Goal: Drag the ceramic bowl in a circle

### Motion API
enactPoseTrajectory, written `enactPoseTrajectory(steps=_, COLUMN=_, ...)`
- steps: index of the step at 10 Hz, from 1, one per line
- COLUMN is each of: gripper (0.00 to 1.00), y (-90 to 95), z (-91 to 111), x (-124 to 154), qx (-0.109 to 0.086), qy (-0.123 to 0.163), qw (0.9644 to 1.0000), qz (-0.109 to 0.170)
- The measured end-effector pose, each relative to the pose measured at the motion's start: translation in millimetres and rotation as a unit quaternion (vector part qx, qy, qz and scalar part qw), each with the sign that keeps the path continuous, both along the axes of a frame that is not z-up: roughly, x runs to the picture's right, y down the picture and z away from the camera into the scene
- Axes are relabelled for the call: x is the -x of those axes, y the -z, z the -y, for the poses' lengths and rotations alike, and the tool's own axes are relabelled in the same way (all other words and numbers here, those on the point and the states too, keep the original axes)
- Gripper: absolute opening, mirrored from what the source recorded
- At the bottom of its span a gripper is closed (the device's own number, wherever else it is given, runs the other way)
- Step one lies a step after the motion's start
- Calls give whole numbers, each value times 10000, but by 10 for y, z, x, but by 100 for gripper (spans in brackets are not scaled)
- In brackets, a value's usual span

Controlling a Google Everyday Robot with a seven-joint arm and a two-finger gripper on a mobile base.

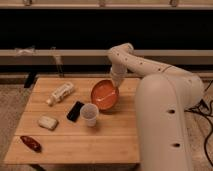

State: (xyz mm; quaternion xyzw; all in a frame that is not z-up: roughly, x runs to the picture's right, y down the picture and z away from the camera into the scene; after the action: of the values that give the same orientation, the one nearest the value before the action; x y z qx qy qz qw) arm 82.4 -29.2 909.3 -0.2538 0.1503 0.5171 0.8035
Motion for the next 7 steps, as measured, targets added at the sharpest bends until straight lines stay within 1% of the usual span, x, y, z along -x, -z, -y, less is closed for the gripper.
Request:
enactPoseTrajectory(steps=1, gripper=0, y=-137, z=93, x=-81, qx=-1, qy=-77, qw=9999, qz=-128)
enactPoseTrajectory(steps=2, gripper=0, y=-276, z=133, x=-197, qx=27, qy=-179, qw=9994, qz=-280)
enactPoseTrajectory(steps=3, gripper=0, y=-368, z=149, x=-345, qx=54, qy=-252, qw=9987, qz=-431)
enactPoseTrajectory(steps=4, gripper=0, y=-439, z=99, x=-513, qx=109, qy=-294, qw=9978, qz=-590)
enactPoseTrajectory(steps=5, gripper=0, y=-466, z=14, x=-635, qx=175, qy=-356, qw=9967, qz=-707)
enactPoseTrajectory(steps=7, gripper=0, y=-448, z=-176, x=-923, qx=296, qy=-418, qw=9942, qz=-948)
